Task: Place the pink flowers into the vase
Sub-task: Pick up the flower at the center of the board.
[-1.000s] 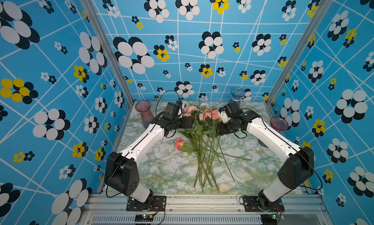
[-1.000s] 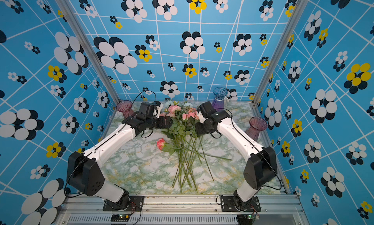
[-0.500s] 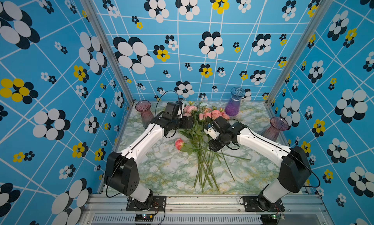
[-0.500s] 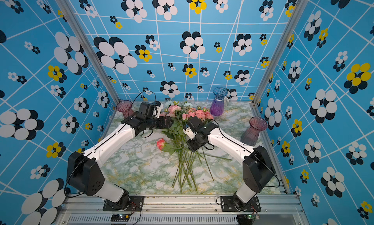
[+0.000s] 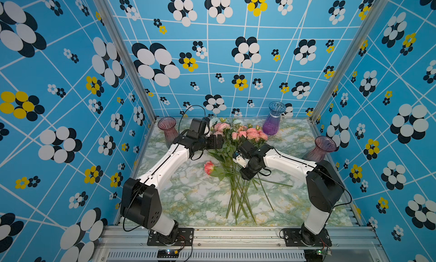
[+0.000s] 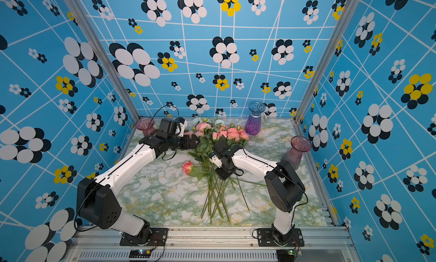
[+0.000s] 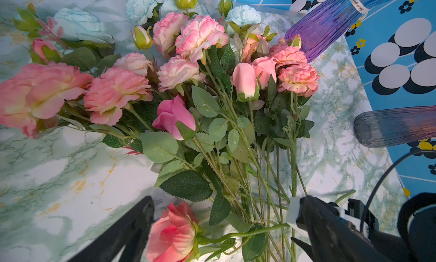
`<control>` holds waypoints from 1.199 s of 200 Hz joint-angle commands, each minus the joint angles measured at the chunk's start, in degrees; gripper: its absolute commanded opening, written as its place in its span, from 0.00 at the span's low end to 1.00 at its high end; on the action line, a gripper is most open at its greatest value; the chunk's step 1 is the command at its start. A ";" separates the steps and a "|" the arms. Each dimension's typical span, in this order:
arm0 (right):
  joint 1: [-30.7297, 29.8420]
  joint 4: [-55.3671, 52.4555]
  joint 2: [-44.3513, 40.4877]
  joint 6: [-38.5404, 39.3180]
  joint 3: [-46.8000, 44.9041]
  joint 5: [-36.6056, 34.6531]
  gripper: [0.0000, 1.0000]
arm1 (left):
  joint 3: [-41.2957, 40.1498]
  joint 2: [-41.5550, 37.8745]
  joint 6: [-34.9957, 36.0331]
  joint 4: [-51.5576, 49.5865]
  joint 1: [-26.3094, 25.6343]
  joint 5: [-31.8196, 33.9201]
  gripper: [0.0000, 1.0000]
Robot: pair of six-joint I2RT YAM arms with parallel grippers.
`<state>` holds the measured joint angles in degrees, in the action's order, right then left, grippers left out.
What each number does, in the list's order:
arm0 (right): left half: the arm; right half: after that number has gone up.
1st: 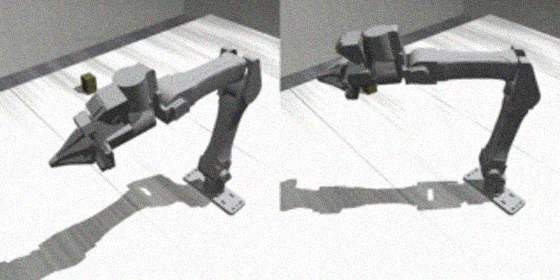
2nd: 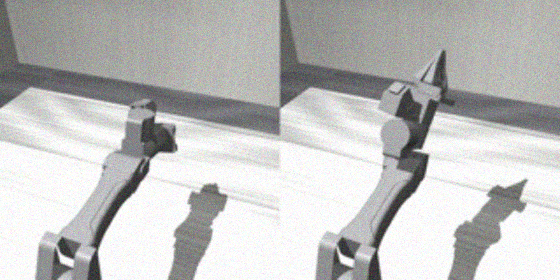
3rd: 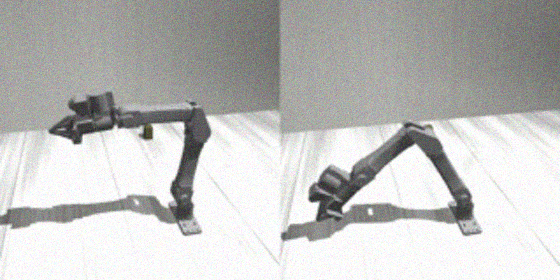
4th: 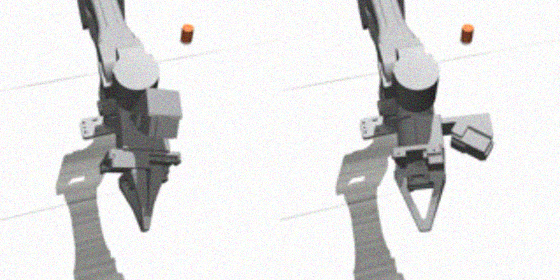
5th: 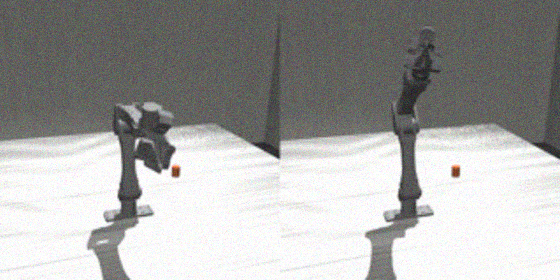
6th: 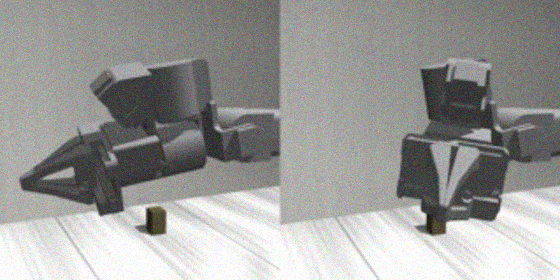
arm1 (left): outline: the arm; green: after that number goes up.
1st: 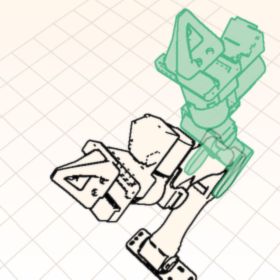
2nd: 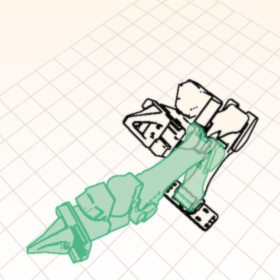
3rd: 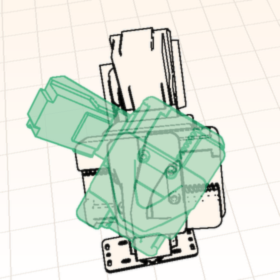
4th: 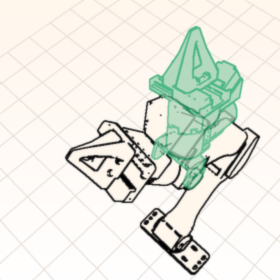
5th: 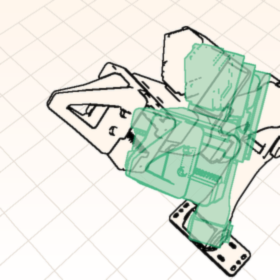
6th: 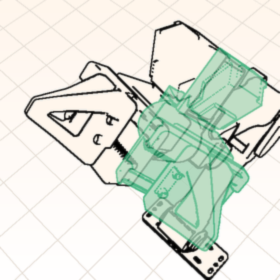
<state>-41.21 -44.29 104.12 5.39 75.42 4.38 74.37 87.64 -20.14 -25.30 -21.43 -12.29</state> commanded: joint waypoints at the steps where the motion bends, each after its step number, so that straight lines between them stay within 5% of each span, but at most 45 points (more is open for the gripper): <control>1: -0.54 -0.31 1.97 1.34 1.79 -1.09 0.40 | 0.58 -2.11 0.01 -0.69 0.70 -0.98 0.99; 71: -0.55 -0.35 3.28 1.86 2.11 -2.86 0.21 | 0.50 -2.66 -0.38 -0.54 1.19 -1.46 1.00; 160: -0.62 -1.21 3.94 2.62 4.24 -4.03 0.10 | 0.91 -4.39 -0.74 -0.75 1.68 -1.59 1.00; 240: -0.54 -8.01 2.85 5.38 17.72 -8.50 0.02 | -0.14 -7.33 -5.67 2.55 4.07 -6.60 0.99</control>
<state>-41.65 -48.93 107.98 9.72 87.81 -2.00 74.37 83.64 -22.87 -25.19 -18.55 -15.55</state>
